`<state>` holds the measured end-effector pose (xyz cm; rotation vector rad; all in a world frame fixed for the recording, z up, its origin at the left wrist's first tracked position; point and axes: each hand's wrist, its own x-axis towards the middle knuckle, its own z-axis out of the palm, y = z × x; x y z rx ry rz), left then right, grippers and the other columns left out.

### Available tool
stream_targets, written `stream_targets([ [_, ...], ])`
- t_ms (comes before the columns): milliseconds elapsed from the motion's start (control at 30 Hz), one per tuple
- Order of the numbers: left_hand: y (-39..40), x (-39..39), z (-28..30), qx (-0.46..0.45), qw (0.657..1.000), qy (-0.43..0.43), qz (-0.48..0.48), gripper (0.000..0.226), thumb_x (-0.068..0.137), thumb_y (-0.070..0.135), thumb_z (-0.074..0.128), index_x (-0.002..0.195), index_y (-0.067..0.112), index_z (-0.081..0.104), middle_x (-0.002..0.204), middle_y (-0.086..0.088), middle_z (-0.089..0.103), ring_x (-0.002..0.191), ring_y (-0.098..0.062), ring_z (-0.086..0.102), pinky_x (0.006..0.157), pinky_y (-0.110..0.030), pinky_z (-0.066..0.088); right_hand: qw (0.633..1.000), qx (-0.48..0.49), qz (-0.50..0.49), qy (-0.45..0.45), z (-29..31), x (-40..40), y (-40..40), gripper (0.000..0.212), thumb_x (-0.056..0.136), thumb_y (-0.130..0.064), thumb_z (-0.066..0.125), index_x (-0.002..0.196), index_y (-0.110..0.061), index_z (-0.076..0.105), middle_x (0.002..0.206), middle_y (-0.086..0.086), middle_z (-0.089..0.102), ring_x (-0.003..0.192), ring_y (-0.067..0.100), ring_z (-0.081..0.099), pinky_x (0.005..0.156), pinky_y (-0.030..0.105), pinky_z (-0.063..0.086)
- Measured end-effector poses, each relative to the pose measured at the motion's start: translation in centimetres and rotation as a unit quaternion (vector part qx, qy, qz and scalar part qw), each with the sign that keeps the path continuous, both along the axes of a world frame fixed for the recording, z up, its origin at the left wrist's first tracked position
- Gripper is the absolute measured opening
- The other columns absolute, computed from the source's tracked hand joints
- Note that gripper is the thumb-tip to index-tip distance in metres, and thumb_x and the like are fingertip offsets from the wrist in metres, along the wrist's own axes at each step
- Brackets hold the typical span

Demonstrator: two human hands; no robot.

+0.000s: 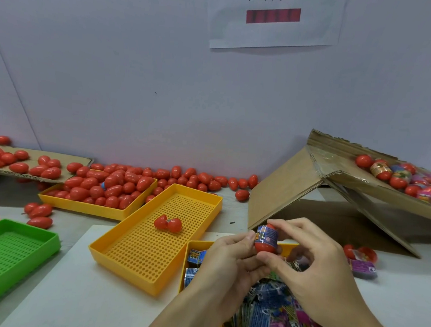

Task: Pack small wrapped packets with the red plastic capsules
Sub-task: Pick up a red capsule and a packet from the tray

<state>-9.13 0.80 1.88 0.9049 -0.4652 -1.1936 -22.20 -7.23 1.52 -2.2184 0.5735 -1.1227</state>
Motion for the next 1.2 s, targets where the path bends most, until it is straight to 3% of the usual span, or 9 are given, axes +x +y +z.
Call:
stream_targets([
  [100,-0.2,0.0,-0.1,0.007,0.999,-0.005,0.032,0.028,0.094,0.019,0.063,0.11,-0.003,0.062,0.091,-0.021,0.071,0.078,-0.027,0.069,0.072,-0.035,0.057,1.0,0.012,0.005,-0.003,0.1,0.0,0.0,0.047,0.075,-0.056,0.065,0.12,-0.041,0.064,0.106,-0.026,0.065,0.093,0.001,0.063,0.065,0.008,0.046],
  [200,-0.3,0.2,-0.2,-0.003,0.997,-0.025,0.067,0.03,0.087,0.016,0.068,0.109,-0.004,0.065,0.083,-0.016,0.073,0.071,-0.024,0.069,0.064,-0.029,0.058,0.998,0.045,0.031,0.0,-0.1,-0.1,-0.2,0.038,0.078,-0.056,0.062,0.116,-0.052,0.06,0.106,-0.027,0.068,0.098,0.0,0.065,0.068,0.011,0.05],
  [333,-0.2,0.2,-0.1,-0.014,0.995,-0.045,0.083,0.035,0.074,0.016,0.075,0.102,-0.003,0.068,0.09,-0.022,0.073,0.07,-0.024,0.069,0.06,-0.025,0.057,0.997,0.067,0.044,0.006,-0.4,-0.1,-0.4,0.034,0.08,-0.059,0.058,0.113,-0.056,0.058,0.107,-0.033,0.068,0.106,-0.008,0.063,0.081,0.013,0.052],
  [567,-0.1,0.2,0.0,-0.008,0.995,-0.064,0.071,0.036,0.079,0.017,0.073,0.107,-0.005,0.066,0.083,-0.016,0.074,0.07,-0.024,0.07,0.061,-0.027,0.058,0.997,0.066,0.036,0.004,-0.2,-0.1,-0.3,0.036,0.079,-0.05,0.065,0.115,-0.048,0.063,0.105,-0.027,0.07,0.105,-0.004,0.064,0.079,0.02,0.055],
  [667,-0.1,0.1,-0.1,-0.008,0.994,-0.096,0.057,0.035,0.08,0.02,0.074,0.106,-0.004,0.069,0.1,-0.026,0.072,0.082,-0.029,0.07,0.07,-0.031,0.06,0.998,0.056,0.027,-0.002,-0.1,0.0,-0.1,0.043,0.075,-0.049,0.067,0.117,-0.043,0.064,0.103,-0.023,0.069,0.103,0.0,0.065,0.07,0.017,0.055],
  [800,-0.1,-0.1,0.0,0.003,0.998,-0.059,0.031,0.03,0.099,0.014,0.056,0.116,-0.01,0.062,0.107,-0.031,0.069,0.088,-0.031,0.067,0.073,-0.031,0.058,0.999,0.045,0.019,-0.013,-0.2,0.0,0.0,0.042,0.076,-0.046,0.067,0.117,-0.045,0.062,0.105,-0.022,0.067,0.103,0.003,0.064,0.066,0.018,0.054],
  [967,-0.2,0.0,0.2,0.002,0.999,-0.027,0.025,0.029,0.103,0.011,0.046,0.104,-0.007,0.069,0.098,-0.024,0.073,0.077,-0.024,0.072,0.062,-0.025,0.058,0.995,0.084,0.028,-0.046,-0.7,0.2,-0.5,0.035,0.082,-0.043,0.06,0.117,-0.044,0.061,0.101,-0.016,0.067,0.101,0.005,0.065,0.073,0.025,0.058],
  [1100,-0.3,0.5,0.1,0.029,0.996,-0.009,0.083,0.026,0.097,0.009,0.058,0.115,-0.009,0.059,0.098,-0.026,0.073,0.085,-0.032,0.074,0.065,-0.027,0.06,0.994,0.089,0.019,-0.056,-0.6,0.2,-0.6,0.03,0.085,-0.043,0.056,0.114,-0.048,0.059,0.099,-0.019,0.067,0.091,0.005,0.066,0.068,0.013,0.053],
  [1200,-0.4,1.5,0.4,0.047,0.99,0.007,0.133,0.033,0.089,0.005,0.067,0.117,-0.009,0.058,0.096,-0.022,0.075,0.087,-0.03,0.075,0.066,-0.026,0.06,0.993,0.098,0.013,-0.059,-0.7,0.1,-0.7,0.029,0.085,-0.043,0.055,0.113,-0.05,0.058,0.098,-0.021,0.067,0.093,0.003,0.065,0.072,0.013,0.054],
])
